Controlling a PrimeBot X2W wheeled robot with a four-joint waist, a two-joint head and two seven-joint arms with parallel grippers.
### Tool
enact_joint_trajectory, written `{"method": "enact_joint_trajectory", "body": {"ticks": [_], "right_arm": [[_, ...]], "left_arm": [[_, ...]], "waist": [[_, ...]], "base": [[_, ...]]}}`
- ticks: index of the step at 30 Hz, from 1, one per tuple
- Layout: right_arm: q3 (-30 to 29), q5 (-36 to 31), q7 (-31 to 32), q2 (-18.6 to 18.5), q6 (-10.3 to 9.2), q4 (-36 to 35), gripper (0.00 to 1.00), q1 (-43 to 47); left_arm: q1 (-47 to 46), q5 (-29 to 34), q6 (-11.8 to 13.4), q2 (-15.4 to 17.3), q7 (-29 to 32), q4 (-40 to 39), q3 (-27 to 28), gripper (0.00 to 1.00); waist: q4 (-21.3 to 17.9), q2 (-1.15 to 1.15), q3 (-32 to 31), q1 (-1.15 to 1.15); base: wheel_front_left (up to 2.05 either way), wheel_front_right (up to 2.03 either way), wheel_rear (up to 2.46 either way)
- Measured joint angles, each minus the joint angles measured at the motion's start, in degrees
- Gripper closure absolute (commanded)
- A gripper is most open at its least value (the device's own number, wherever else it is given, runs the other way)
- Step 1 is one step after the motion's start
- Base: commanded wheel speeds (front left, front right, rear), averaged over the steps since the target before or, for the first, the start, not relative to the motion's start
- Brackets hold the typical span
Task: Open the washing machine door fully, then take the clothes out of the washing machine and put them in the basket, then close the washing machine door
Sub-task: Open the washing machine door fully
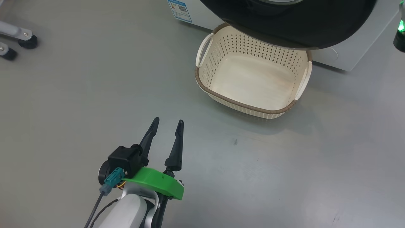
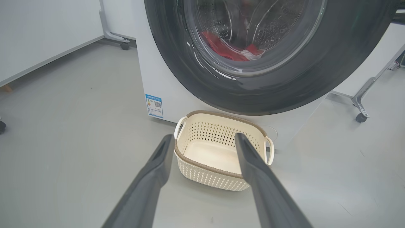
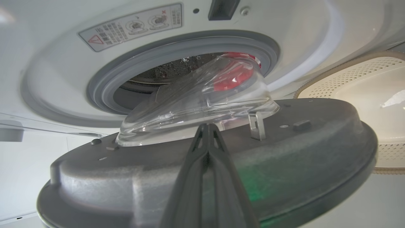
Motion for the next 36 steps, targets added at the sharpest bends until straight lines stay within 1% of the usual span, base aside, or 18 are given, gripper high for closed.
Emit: {"method": "enact_joint_trajectory", "body": {"ticks": [10, 18, 21, 24, 27, 29, 30, 33, 36], "right_arm": [[0.64, -0.01, 1.31, 1.34, 0.93, -0.21, 1.0, 2.37], [0.65, -0.01, 1.74, 1.74, 1.0, -0.68, 1.0, 3.26], [0.34, 0.0, 1.48, 1.78, 1.62, -1.38, 1.0, 3.45], [0.34, -0.12, 0.22, 1.68, 3.01, -2.2, 1.0, 3.59], [0.13, -0.97, -1.86, 1.11, 3.89, -2.53, 1.0, 4.49], [0.86, -2.29, -3.15, 0.41, 5.39, -3.28, 1.0, 5.32], [0.86, -2.29, -3.15, 0.41, 5.39, -3.28, 1.0, 5.32], [3.26, -6.44, -5.84, -1.11, 8.45, -4.98, 1.0, 6.87], [3.98, -8.39, -8.56, -2.45, 11.01, -5.98, 1.0, 9.0]], "left_arm": [[0.06, 0.0, 0.0, 0.01, 0.0, -0.01, 0.45, 0.0], [0.38, 0.0, 0.0, 0.01, 0.0, 0.0, 0.49, 0.0], [0.6, 0.2, 0.0, 0.01, 0.0, 0.08, 0.47, 0.0], [0.6, 0.57, 0.0, 0.01, 0.0, 0.29, 0.65, 0.0], [0.62, 0.6, 0.0, 0.03, 0.0, 0.82, 1.05, 0.0], [0.64, 1.02, 0.0, 0.03, 0.0, 1.09, 1.48, 0.0], [0.64, 1.02, 0.0, 0.03, 0.0, 1.09, 1.48, 0.0], [0.78, 1.46, 0.0, 0.05, 0.0, 1.42, 2.19, 0.0], [1.26, 1.7, 0.0, 0.05, 0.0, 1.72, 3.0, 0.0]], "waist": [[-0.73, 0.0, -0.74, 0.0], [-1.18, 0.0, -1.21, 0.0], [-1.29, 0.0, -1.31, 0.0], [-1.4, 0.0, -1.58, 0.0], [-1.57, 0.0, -2.21, 0.0], [-1.73, 0.0, -2.71, 0.0], [-1.73, 0.0, -2.71, 0.0], [-2.13, 0.0, -3.56, 0.0], [-2.65, 0.0, -4.55, 0.0]], "base": [[0.0, 0.0, 0.0], [0.0, 0.0, 0.0], [0.0, 0.0, 0.0], [0.0, 0.0, 0.0], [0.0, 0.0, 0.0], [0.0, 0.0, 0.0], [0.0, 0.0, 0.0], [0.0, 0.0, 0.0], [0.0, 0.0, 0.0]]}}
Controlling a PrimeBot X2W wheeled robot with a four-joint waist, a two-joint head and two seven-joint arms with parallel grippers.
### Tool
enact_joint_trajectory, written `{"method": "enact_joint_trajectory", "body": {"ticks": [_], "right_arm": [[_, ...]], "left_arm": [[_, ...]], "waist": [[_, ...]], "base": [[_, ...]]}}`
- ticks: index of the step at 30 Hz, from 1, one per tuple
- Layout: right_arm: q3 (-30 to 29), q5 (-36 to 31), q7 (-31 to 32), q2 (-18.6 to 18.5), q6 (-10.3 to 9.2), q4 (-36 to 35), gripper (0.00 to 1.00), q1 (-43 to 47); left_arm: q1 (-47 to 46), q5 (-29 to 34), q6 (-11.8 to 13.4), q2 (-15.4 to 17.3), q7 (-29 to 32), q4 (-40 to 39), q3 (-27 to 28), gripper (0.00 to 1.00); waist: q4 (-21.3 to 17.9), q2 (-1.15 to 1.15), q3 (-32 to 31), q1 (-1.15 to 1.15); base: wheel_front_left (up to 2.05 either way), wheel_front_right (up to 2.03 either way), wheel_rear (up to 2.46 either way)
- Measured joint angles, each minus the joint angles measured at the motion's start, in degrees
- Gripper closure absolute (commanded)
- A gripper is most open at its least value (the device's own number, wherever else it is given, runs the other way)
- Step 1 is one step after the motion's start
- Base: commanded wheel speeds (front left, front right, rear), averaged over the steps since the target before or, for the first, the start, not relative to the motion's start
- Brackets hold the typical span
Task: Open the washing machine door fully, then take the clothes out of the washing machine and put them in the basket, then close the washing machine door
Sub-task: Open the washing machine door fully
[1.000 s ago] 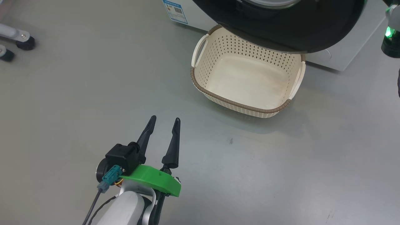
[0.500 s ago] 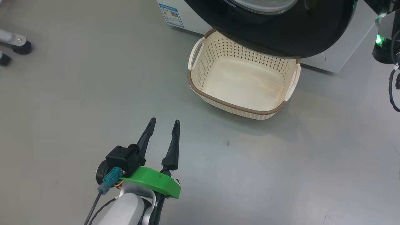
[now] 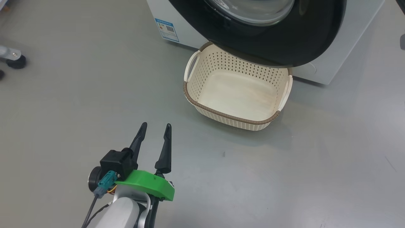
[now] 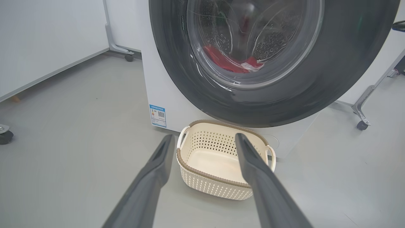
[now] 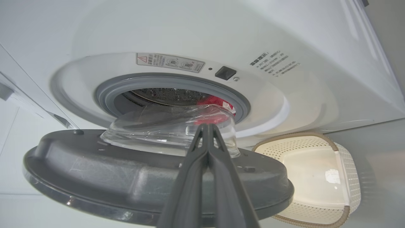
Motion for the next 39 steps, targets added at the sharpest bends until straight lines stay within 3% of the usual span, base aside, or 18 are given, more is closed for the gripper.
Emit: {"method": "enact_joint_trajectory", "body": {"ticks": [7, 20, 34, 39], "right_arm": [[4.76, -7.02, -6.01, -2.08, 2.08, -3.94, 1.0, 6.41], [17.07, -19.17, -19.54, -4.85, 2.08, -21.35, 1.0, 20.89], [19.0, -30.45, -35.86, -9.5, 1.97, -29.95, 1.0, 37.63], [17.66, -31.42, -40.55, -9.31, -0.57, -32.43, 1.0, 43.56]], "left_arm": [[0.77, 0.93, 0.0, 0.03, 0.0, 0.92, 1.29, 0.0], [2.91, 2.93, 0.0, 0.07, 0.0, 2.21, 3.19, 0.0], [4.73, 3.31, 0.0, 0.11, 0.0, 2.47, 4.25, 0.0], [4.95, 3.39, 0.0, 0.13, 0.0, 2.47, 4.97, 0.0]], "waist": [[-2.06, 0.0, -2.33, 0.0], [-6.14, 0.0, -6.58, 0.0], [-7.9, 0.0, -9.19, 0.0], [-8.04, 0.0, -9.68, 0.0]], "base": [[0.0, 0.0, 0.0], [0.0, 0.0, 0.0], [0.0, 0.0, 0.0], [0.0, 0.0, 0.0]]}}
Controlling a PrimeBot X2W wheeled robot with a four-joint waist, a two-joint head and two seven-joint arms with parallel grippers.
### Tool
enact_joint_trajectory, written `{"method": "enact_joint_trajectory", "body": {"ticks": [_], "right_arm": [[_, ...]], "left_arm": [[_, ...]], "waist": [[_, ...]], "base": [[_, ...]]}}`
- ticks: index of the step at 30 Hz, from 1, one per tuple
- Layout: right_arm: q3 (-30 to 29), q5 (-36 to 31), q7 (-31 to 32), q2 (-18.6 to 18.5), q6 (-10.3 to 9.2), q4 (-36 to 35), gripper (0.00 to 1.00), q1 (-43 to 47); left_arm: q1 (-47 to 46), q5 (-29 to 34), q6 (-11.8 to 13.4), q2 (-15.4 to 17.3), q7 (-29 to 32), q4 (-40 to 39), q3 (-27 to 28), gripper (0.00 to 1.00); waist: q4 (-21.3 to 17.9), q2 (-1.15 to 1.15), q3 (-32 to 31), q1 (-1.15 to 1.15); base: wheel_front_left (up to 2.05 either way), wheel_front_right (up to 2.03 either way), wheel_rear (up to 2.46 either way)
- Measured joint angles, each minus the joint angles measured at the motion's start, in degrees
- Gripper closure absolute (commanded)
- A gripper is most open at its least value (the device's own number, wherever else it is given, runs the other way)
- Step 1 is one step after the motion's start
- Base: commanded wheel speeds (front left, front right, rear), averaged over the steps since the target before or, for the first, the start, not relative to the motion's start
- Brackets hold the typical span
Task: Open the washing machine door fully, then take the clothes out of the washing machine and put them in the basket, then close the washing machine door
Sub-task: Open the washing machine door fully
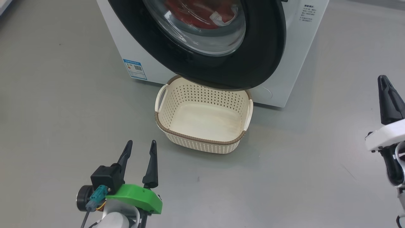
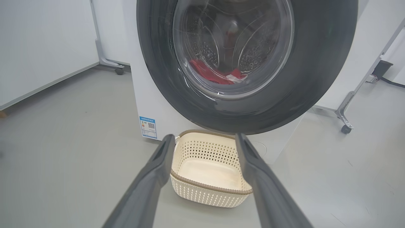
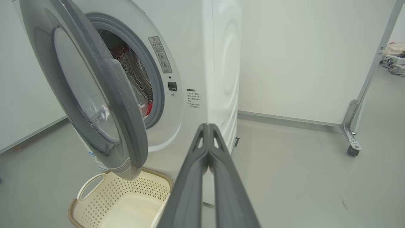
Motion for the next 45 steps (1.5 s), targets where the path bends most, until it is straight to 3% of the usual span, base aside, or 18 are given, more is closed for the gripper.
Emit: {"method": "enact_joint_trajectory", "body": {"ticks": [7, 8, 9, 10, 18, 45], "right_arm": [[-1.97, 0.31, -2.77, 2.89, -3.56, -2.36, 1.0, 7.19], [-2.37, 0.31, -2.79, 3.26, -4.13, -2.4, 0.62, 8.42], [-2.8, 0.33, -3.22, 3.69, -4.69, -2.4, 0.16, 9.76], [-2.87, 0.31, -3.23, 3.96, -5.17, -2.49, 0.0, 11.0], [-3.48, -0.07, -3.7, 5.83, -7.46, -6.3, 0.0, 15.67], [-7.12, -2.88, -3.94, 6.83, -8.54, -13.35, 0.0, 20.11]], "left_arm": [[0.62, 0.4, -0.01, 0.02, 0.0, -0.01, 0.58, 0.0], [0.69, 0.4, -0.02, 0.02, 0.0, -0.01, 0.63, 0.0], [0.73, 0.4, -0.04, 0.03, 0.0, 0.03, 0.55, 0.0], [0.8, 0.41, -0.04, 0.03, 0.0, 0.02, 0.63, 0.0], [0.95, 0.89, -0.11, 0.1, 0.0, -0.11, 1.72, 0.0], [1.05, 0.9, -0.6, 0.16, 0.0, -0.11, 1.34, 0.0]], "waist": [[-0.09, 0.0, -0.34, 0.0], [-0.1, 0.0, -0.39, 0.0], [-0.07, 0.0, -0.46, 0.0], [-0.03, 0.0, -0.54, 0.0], [-0.31, 0.0, -0.55, 0.0], [-1.09, 0.0, 0.21, 0.0]], "base": [[0.0, 0.0, 0.0], [0.0, 0.0, 0.0], [0.0, 0.0, 0.0], [0.0, 0.0, 0.0], [0.0, 0.0, 0.0], [0.0, 0.0, 0.0]]}}
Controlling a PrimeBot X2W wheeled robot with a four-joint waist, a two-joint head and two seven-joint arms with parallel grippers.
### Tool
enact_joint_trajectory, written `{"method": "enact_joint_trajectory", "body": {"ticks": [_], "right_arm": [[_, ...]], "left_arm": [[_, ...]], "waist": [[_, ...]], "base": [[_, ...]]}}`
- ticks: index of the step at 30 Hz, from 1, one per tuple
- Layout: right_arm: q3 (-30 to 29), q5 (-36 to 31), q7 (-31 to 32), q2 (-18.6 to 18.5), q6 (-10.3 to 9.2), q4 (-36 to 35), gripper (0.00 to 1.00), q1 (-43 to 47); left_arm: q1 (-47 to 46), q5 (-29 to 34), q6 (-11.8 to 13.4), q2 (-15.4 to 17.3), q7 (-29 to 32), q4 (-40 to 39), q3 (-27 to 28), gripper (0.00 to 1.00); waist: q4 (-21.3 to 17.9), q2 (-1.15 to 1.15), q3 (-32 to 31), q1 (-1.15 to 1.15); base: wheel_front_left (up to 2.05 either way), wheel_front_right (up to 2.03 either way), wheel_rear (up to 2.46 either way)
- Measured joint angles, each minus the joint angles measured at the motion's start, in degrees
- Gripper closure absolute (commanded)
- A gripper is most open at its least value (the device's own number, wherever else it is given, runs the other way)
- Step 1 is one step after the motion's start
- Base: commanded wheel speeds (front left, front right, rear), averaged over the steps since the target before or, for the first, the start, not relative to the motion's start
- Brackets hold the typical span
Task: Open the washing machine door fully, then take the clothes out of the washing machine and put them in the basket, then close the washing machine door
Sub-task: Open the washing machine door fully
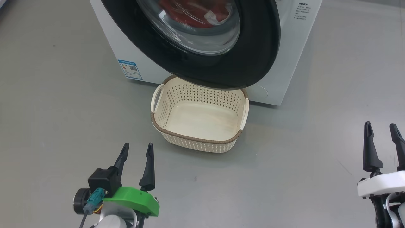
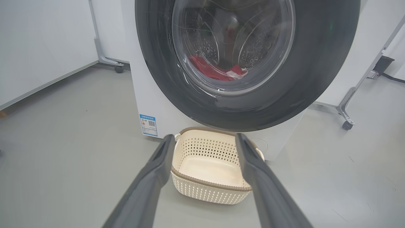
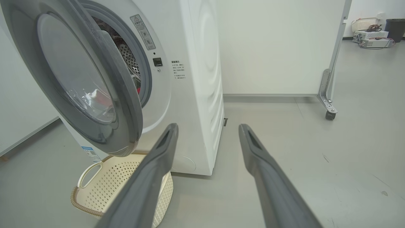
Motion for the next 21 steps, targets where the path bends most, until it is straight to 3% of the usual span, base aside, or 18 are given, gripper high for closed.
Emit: {"method": "enact_joint_trajectory", "body": {"ticks": [21], "right_arm": [[-1.18, -1.2, 0.0, 0.78, 0.0, -2.16, 0.0, 1.8]], "left_arm": [[0.0, 0.03, 0.0, -0.01, 0.0, -0.02, -0.18, 0.0]], "waist": [[-0.14, 0.0, 0.42, 0.0]], "base": [[0.0, 0.0, 0.0]]}}
